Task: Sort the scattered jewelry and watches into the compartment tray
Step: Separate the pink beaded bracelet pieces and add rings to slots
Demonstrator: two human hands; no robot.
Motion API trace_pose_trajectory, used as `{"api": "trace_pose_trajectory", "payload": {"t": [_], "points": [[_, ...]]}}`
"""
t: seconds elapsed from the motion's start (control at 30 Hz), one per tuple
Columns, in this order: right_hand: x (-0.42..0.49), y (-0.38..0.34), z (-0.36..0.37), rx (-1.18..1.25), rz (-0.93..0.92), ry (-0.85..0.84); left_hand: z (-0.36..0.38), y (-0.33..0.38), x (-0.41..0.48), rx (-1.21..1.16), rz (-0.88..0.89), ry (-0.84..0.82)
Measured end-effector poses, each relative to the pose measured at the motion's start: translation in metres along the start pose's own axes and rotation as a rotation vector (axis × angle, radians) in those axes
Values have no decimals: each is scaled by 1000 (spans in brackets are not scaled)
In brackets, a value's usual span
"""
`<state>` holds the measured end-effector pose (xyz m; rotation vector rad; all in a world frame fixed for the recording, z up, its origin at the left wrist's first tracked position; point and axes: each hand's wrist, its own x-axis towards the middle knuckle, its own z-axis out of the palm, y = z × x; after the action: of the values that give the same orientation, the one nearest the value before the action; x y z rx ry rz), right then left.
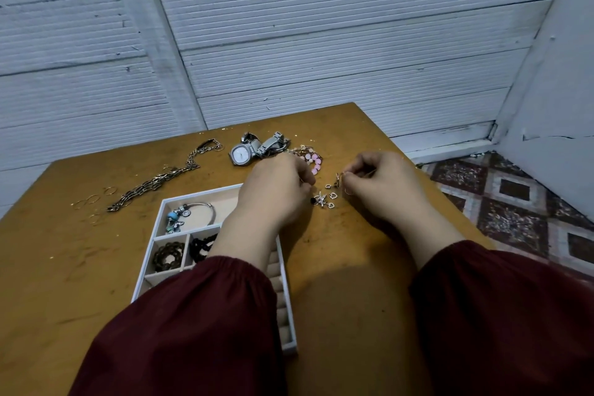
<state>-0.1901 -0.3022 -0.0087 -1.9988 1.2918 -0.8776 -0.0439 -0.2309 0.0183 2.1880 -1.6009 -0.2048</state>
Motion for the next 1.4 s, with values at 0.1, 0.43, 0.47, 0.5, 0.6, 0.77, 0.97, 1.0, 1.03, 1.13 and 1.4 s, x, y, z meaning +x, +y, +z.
{"api": "trace_pose_trajectory", "payload": {"t": [0.1,0.43,0.47,0.5,0.6,0.77,0.97,1.0,1.03,1.13,1.4], "points": [[0,0,1,135,30,56,4,1,5,22,4,-16],[2,0,-1,208,45,161,16,18,16,272,43,3],[2,0,-1,215,43,163,18,19,17,288,42,7],[2,0,-1,230,38,166,19,19,17,296,42,14],[3,1,-1,291,15,175,20,21,17,280,43,29],[1,-1,-2,362,-23,174,16,16,15,52,-41,-30],[-2,-3,-1,401,-63,159,11,3,17,-295,-66,-33],[-2,-3,-1,404,-68,158,10,1,17,-349,-71,-35],[-2,-3,-1,409,-73,159,10,0,17,-389,-72,-34],[-3,-4,-1,428,-83,158,5,-1,15,-465,-67,-15],[-4,-3,1,416,-105,125,-7,4,4,-662,-58,-7]]}}
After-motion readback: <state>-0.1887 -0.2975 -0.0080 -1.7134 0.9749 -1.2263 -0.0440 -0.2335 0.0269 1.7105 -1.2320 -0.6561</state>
